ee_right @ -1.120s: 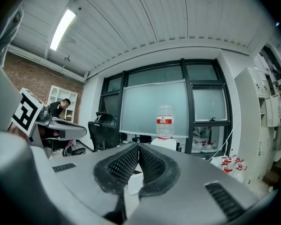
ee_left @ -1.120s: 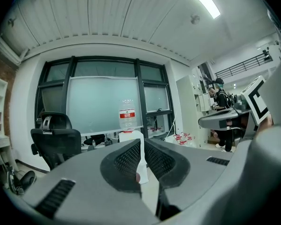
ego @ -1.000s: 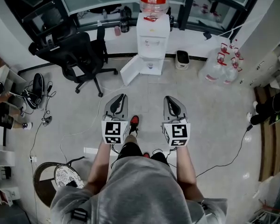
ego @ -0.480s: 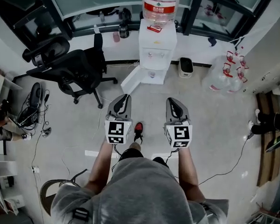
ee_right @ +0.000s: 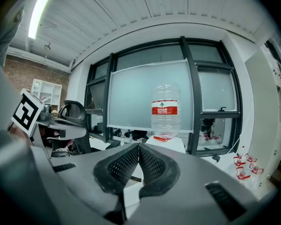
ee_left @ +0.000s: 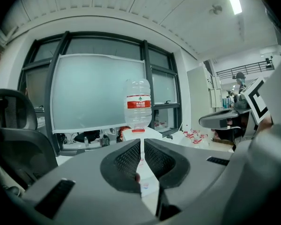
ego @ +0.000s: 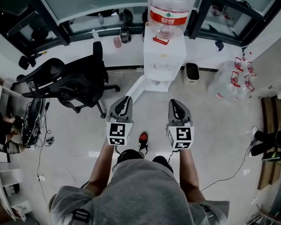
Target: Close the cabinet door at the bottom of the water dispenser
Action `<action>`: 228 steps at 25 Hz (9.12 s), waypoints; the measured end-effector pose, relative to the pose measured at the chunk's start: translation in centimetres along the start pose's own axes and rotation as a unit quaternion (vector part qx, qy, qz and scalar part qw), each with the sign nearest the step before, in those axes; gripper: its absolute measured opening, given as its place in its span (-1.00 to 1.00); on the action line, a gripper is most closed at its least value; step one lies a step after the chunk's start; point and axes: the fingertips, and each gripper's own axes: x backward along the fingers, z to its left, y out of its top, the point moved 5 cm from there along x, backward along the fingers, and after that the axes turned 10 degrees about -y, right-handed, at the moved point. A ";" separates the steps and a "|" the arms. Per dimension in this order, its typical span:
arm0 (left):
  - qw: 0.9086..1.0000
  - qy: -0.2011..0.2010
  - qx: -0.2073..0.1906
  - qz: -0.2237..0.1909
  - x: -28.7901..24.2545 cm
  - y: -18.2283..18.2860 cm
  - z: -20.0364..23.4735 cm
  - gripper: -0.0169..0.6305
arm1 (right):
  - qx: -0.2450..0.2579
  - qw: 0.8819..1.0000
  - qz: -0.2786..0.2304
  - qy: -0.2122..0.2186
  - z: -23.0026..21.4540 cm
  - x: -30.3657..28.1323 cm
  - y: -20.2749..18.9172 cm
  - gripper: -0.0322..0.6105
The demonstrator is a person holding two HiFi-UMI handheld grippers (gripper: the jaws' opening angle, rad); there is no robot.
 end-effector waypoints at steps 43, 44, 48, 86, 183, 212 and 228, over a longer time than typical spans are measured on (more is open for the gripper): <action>0.969 0.156 0.146 0.126 -15.6 -34.3 13.9 -0.82 | 0.017 0.967 0.143 0.209 10.1 -29.3 -29.2 -0.84; 0.968 0.157 0.149 0.127 -15.8 -35.3 14.1 -0.82 | 0.017 0.966 0.147 0.210 10.3 -29.7 -30.3 -0.84; 0.968 0.153 0.152 0.127 -16.9 -38.7 14.8 -0.82 | 0.019 0.964 0.160 0.213 11.1 -30.9 -34.4 -0.84; 0.960 0.088 0.140 0.227 -24.4 -54.8 16.7 -0.18 | 0.027 0.957 0.202 0.205 10.5 -34.0 -47.4 -0.84; 0.973 -0.119 0.015 0.195 -43.2 -49.5 -10.1 -0.50 | -0.118 0.968 0.216 -0.046 -16.8 -20.8 -53.4 -0.84; 0.976 -0.117 -0.031 0.179 -53.3 -46.9 -11.4 -0.50 | -0.152 0.965 0.194 -0.086 -25.0 -23.4 -54.8 -0.84; 0.978 -0.104 -0.057 0.172 -56.5 -46.0 -10.8 -0.49 | -0.155 0.966 0.186 -0.096 -27.4 -25.3 -54.8 -0.84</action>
